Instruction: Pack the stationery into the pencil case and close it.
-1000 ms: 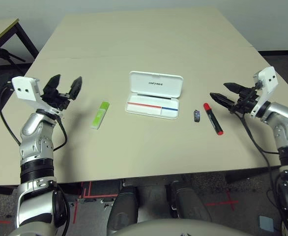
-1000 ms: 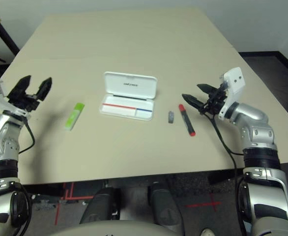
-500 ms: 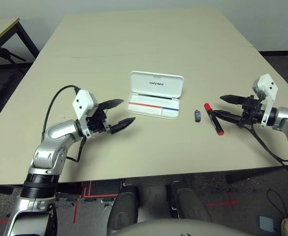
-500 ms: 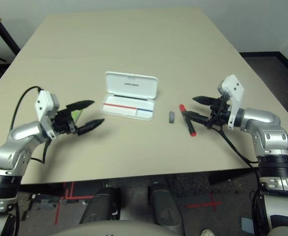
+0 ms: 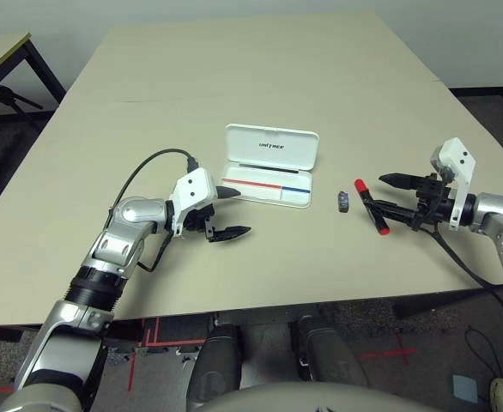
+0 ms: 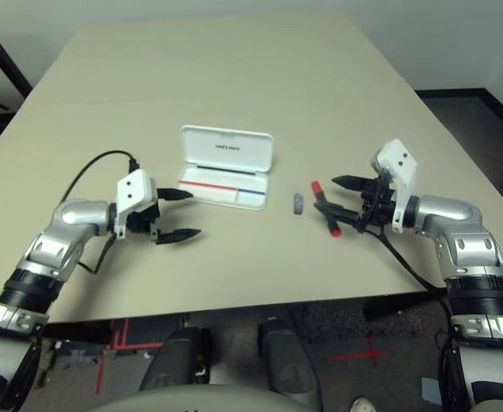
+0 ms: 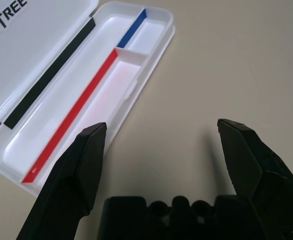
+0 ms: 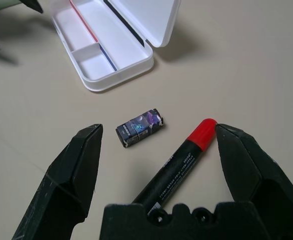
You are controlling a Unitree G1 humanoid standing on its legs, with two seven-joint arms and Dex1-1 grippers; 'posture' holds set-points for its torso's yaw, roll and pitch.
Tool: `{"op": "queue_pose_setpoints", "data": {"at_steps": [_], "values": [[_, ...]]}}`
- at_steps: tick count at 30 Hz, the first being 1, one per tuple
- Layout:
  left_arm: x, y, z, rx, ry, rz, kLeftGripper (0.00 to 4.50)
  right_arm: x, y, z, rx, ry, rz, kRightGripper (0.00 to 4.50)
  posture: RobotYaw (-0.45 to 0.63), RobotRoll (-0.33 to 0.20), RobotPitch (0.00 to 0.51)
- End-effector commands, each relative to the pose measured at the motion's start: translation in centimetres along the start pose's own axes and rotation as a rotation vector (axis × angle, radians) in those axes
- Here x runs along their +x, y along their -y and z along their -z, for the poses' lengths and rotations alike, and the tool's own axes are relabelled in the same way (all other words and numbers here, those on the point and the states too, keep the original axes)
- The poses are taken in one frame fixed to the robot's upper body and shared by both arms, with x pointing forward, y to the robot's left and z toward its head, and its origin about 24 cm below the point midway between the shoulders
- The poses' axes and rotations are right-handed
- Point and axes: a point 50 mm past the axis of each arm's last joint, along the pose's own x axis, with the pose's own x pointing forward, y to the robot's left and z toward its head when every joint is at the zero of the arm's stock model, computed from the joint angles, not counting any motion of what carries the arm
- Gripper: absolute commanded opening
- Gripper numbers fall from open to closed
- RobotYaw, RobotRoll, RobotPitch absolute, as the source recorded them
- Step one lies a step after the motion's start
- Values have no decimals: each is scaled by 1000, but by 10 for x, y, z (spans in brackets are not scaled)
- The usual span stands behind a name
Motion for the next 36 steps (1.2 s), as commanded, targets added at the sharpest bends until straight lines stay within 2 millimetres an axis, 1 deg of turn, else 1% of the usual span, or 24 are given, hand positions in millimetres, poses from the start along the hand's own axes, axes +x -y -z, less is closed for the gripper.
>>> {"op": "queue_pose_setpoints", "data": {"at_steps": [1,7,15,19,21,23,26,31,32,36], "values": [[5,-6,2,19,-41,26,4469,0,-3,2,-6,7,10,4459,-179,0,113],[9,-19,1,18,-75,29,4469,-1,-6,3,-4,14,29,4459,-198,0,115],[4,-28,8,-3,-118,51,4469,-4,-5,1,-16,37,73,4459,-221,0,117],[3,-29,10,-11,-144,72,4469,-4,-5,0,-20,46,92,4459,-227,0,119],[4,-32,8,-14,-150,79,4111,-4,-5,1,-23,51,104,4500,-230,0,121],[4,-34,7,-16,-152,83,3523,-4,-5,1,-24,54,110,4500,-232,0,124],[4,-35,5,-13,-159,95,2403,-3,-5,1,-24,56,114,4500,-233,0,125],[2,-36,4,-3,-188,120,364,-1,-7,3,-21,59,115,4500,-231,0,127],[2,-35,4,-1,-194,124,26,-1,-7,3,-21,63,119,4500,-231,0,128],[1,-34,6,8,-220,139,26,0,-4,1,-23,78,139,4500,-230,0,130]]}}
